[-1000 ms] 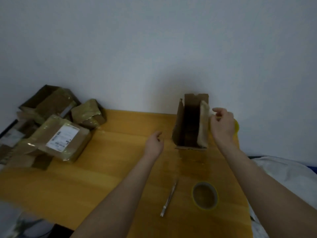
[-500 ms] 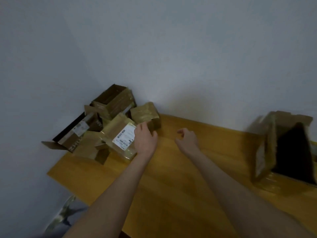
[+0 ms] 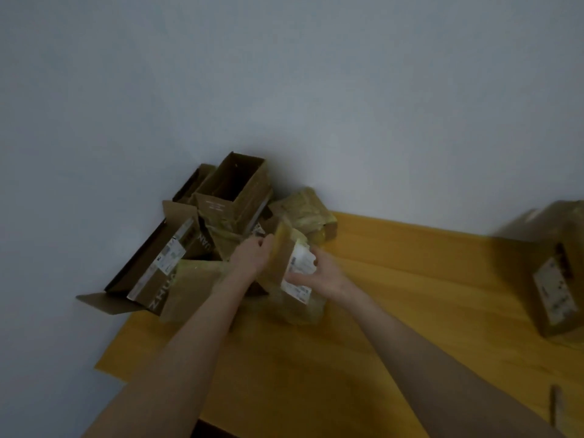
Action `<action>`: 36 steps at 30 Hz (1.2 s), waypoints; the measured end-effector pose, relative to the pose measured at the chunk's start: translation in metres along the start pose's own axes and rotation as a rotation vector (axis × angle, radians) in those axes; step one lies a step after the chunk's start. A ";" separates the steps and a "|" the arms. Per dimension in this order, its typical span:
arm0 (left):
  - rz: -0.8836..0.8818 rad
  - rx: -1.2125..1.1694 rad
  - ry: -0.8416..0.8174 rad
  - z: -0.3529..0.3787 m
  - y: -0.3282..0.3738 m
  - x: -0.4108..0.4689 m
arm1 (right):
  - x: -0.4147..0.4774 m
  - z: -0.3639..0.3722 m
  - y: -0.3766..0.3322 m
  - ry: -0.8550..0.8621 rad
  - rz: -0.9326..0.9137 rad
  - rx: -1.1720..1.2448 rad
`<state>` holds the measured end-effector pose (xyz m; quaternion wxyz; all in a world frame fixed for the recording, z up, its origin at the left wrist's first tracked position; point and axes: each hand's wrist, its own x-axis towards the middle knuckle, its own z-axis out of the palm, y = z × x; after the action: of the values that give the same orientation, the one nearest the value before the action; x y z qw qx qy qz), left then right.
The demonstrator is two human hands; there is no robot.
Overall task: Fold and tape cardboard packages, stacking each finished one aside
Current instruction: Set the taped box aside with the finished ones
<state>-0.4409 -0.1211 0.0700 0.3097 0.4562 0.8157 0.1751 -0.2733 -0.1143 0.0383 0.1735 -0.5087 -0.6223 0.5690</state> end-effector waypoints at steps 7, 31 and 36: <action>0.263 0.088 0.039 0.025 0.022 -0.001 | 0.005 -0.021 0.004 0.280 0.280 -0.294; 0.214 -0.159 -0.099 0.292 0.286 -0.096 | -0.138 -0.356 0.126 0.685 0.349 -0.551; 0.180 -0.181 -0.211 0.311 0.302 -0.097 | -0.141 -0.360 0.124 0.638 0.185 -0.853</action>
<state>-0.0041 -0.0452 0.0426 0.4163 0.5137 0.7154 0.2260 0.1261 -0.0606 0.0849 0.0810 -0.7344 -0.6671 0.0958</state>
